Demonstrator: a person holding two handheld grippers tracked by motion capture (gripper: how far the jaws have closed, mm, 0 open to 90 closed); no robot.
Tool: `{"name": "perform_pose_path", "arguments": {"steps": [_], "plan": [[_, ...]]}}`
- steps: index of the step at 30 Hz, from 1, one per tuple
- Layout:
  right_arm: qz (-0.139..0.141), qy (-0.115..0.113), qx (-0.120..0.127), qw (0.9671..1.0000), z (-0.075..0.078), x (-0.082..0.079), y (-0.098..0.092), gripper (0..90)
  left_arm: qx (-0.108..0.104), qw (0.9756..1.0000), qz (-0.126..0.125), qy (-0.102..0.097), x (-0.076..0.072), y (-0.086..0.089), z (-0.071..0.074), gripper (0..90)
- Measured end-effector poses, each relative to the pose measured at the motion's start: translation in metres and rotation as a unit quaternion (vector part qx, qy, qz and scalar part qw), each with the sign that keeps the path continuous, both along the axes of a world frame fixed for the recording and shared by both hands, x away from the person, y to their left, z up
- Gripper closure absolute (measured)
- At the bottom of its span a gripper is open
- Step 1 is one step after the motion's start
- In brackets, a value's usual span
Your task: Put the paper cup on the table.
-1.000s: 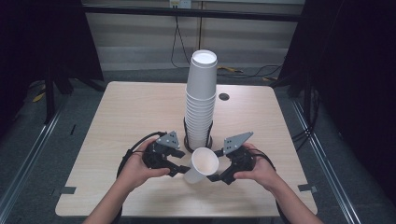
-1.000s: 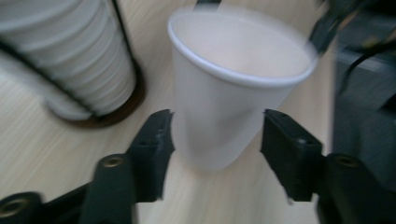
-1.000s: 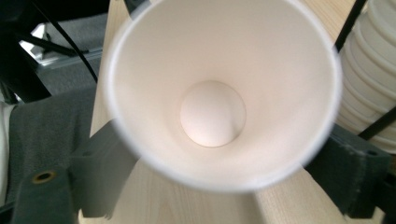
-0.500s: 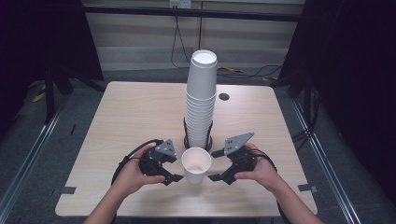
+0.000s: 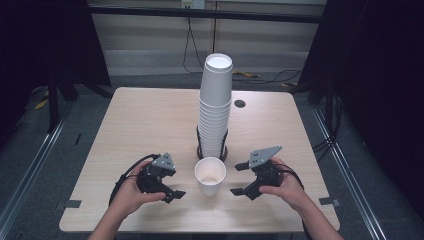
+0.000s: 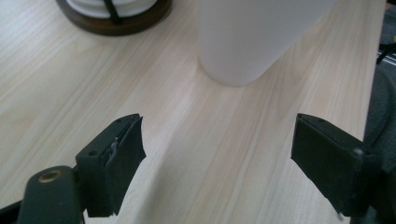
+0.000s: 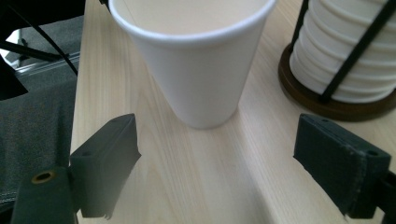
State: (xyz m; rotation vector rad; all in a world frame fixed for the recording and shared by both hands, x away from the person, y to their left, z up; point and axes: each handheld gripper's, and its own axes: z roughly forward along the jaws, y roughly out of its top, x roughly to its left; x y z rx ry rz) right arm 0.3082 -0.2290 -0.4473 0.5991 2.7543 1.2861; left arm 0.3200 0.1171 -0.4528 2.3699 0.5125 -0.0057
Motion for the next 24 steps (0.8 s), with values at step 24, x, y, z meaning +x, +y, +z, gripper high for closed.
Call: {"name": "perform_pose_path", "arguments": {"steps": [24], "plan": [[-0.101,0.003,-0.040,0.9941,-0.032,-0.008,-0.053,13.5,0.008,0.9973,0.072,0.000,0.003,0.039,-0.041,16.6]]}}
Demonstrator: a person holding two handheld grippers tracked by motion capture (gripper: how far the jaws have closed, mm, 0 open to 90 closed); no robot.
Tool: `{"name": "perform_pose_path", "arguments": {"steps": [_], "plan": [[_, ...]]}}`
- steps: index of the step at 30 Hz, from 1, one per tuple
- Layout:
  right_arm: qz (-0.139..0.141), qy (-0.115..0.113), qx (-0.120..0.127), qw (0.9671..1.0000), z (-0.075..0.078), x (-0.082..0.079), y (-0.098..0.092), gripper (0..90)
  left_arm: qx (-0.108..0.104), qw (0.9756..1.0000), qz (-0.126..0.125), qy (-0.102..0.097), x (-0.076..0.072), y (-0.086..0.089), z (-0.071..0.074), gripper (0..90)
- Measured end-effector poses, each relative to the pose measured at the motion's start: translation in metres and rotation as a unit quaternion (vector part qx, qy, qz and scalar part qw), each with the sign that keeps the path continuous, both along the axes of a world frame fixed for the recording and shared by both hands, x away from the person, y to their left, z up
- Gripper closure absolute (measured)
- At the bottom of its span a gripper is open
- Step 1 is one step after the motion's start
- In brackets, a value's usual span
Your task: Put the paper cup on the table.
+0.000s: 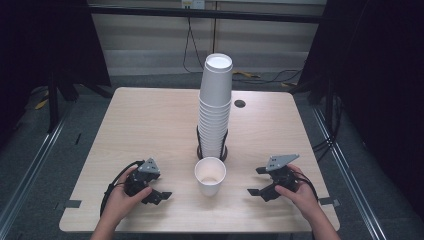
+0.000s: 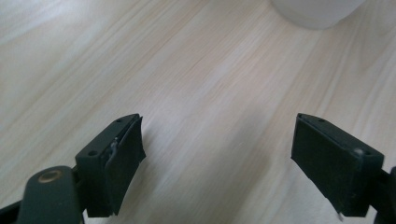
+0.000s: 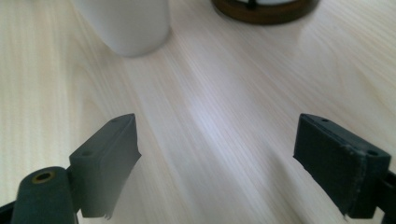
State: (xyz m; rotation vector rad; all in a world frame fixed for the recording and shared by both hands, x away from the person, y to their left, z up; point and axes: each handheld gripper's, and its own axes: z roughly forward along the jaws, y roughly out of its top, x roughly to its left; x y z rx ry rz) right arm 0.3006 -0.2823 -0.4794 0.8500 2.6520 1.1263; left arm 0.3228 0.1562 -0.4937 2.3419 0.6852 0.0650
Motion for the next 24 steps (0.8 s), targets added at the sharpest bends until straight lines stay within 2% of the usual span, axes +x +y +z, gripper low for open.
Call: {"name": "perform_pose_path", "arguments": {"steps": [2,6,10,15,17,19,20,24], "plan": [[-0.004,-0.001,-0.005,1.0000,-0.001,0.000,-0.002,13.4,0.000,1.0000,0.008,0.001,0.000,0.003,-0.004,16.6],[-0.019,0.003,-0.010,0.9998,-0.009,-0.002,-0.009,13.5,-0.004,0.9998,0.012,-0.015,-0.002,0.005,-0.007,15.9],[-0.029,-0.003,-0.023,0.9993,-0.013,-0.002,-0.011,13.5,-0.002,0.9985,0.013,-0.053,-0.004,0.005,-0.012,15.1],[-0.044,-0.012,-0.027,0.9986,-0.018,-0.001,-0.015,13.5,-0.027,0.9971,0.019,-0.068,-0.003,0.005,-0.021,4.8],[-0.046,-0.013,-0.028,0.9985,-0.018,-0.001,-0.016,13.4,-0.025,0.9971,0.021,-0.069,-0.003,0.005,-0.021,0.9],[-0.050,-0.027,-0.034,0.9978,-0.020,-0.003,-0.016,12.7,-0.024,0.9973,0.021,-0.067,-0.002,0.004,-0.021,0.0],[-0.050,-0.027,-0.034,0.9978,-0.020,-0.003,-0.016,12.7,-0.024,0.9973,0.021,-0.067,-0.002,0.004,-0.021,0.0],[-0.054,-0.034,-0.022,0.9977,-0.023,-0.004,-0.019,10.5,-0.022,0.9972,0.021,-0.068,-0.003,0.004,-0.021,0.0]]}}
